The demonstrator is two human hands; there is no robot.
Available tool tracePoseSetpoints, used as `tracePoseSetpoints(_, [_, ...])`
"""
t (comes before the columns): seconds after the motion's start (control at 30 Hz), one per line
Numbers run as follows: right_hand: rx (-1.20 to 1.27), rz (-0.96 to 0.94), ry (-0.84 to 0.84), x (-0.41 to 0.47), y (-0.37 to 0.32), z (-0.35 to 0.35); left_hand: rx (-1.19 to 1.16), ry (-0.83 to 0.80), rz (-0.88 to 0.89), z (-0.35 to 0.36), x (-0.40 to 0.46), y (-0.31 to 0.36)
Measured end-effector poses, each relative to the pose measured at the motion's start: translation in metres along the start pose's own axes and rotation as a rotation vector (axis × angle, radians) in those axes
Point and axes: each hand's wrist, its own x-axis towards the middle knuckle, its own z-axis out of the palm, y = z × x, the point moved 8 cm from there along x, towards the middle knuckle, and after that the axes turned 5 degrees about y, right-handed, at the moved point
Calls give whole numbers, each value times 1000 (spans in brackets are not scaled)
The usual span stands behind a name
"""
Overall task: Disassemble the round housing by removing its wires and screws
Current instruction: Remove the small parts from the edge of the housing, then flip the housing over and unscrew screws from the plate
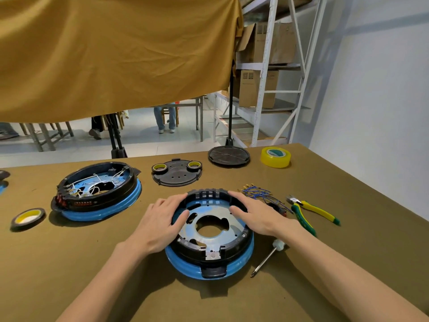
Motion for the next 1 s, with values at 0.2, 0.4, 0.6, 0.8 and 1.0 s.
tracePoseSetpoints(0.2, [-70,-9,63,-19,-5,-5,-142,-9,-27,-2,-26,6])
tracePoseSetpoints(0.4, [248,12,89,-46,1,11,-284,65,-39,7,-57,7])
tracePoseSetpoints(0.6, [17,-224,290,-76,-11,7,-192,165,139,4,-75,26])
tracePoseSetpoints(0.8, [268,-298,337,-71,-35,-3,-251,213,140,-10,-73,34])
tracePoseSetpoints(1.0, [611,-306,408,-62,-65,-55,-681,351,-75,-51,-58,28])
